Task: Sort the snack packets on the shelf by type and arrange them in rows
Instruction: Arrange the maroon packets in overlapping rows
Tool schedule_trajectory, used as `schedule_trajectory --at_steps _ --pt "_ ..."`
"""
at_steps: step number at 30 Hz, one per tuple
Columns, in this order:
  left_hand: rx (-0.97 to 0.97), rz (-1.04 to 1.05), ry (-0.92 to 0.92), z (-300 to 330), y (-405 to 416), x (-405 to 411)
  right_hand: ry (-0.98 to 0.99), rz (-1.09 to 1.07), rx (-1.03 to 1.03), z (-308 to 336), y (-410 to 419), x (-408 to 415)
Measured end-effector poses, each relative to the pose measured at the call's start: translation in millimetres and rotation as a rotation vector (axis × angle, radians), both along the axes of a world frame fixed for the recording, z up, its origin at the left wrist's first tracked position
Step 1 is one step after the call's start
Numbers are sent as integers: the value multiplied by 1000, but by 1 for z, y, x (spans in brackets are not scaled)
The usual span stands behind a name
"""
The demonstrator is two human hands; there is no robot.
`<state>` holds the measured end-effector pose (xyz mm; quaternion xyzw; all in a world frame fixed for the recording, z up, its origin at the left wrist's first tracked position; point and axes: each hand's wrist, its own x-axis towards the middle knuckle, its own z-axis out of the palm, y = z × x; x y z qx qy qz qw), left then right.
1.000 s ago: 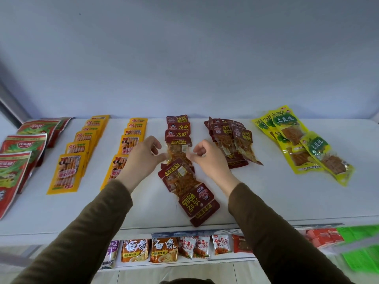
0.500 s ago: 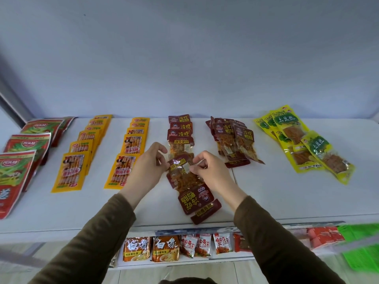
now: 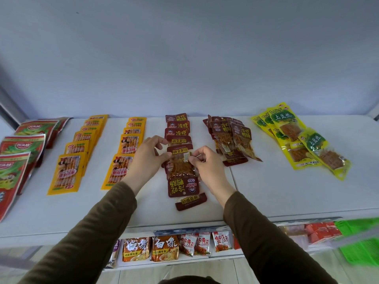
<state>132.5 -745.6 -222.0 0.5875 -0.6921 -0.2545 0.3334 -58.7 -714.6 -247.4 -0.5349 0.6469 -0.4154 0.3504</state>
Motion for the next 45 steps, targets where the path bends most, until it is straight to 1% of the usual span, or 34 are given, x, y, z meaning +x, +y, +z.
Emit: schedule_trajectory --at_steps 3,5,7,8,10,14,16,18,20,22,23,26,27,28,29,32,35,37,39,43,44,45 --pt "-6 -4 -28 -4 5 0 -1 -10 -32 0 1 -1" --pt "-20 -6 -24 -4 6 1 -84 0 -31 3 2 -2" --pt "-29 -31 27 2 5 0 -202 39 2 9 2 -2" --pt "-24 -52 55 6 4 0 -225 71 17 13 1 -2" --pt "32 -100 107 17 2 -1 -204 137 36 22 -1 -1" --pt "266 -156 306 27 -4 0 -182 217 38 40 -7 -5" --pt "336 -103 438 29 -6 3 -190 215 61 47 -9 -13" --pt "378 -29 615 28 -6 4 -212 141 88 48 -11 -23" --pt "399 37 749 26 -5 5 -306 54 132 45 -11 -29" --pt "400 74 832 23 -3 4 -439 6 176 41 -10 -29" --pt "398 85 869 22 -1 2 -522 -15 189 40 -9 -27" --pt "412 107 952 19 5 -1 -878 -55 184 39 -8 -21" --pt "424 98 968 18 7 -2 -957 -49 177 38 -8 -18" --pt "440 85 975 17 9 -2 -989 -43 167 37 -8 -15" --pt "461 72 970 16 9 -2 -981 -41 153 37 -9 -14" --pt "521 33 911 19 10 3 -867 -52 133 41 -14 -12" --pt "528 7 736 26 7 6 -766 9 171 47 -19 -9" --pt "540 -19 640 30 6 3 -653 64 186 50 -20 -4" --pt "565 -63 617 32 6 0 -552 96 170 51 -20 0" --pt "622 -117 630 24 19 3 -444 107 139 46 -10 -4" --pt "629 -123 634 20 25 3 -375 100 143 44 -5 -7" --pt "627 -118 629 16 30 3 -265 94 146 40 -2 -10"
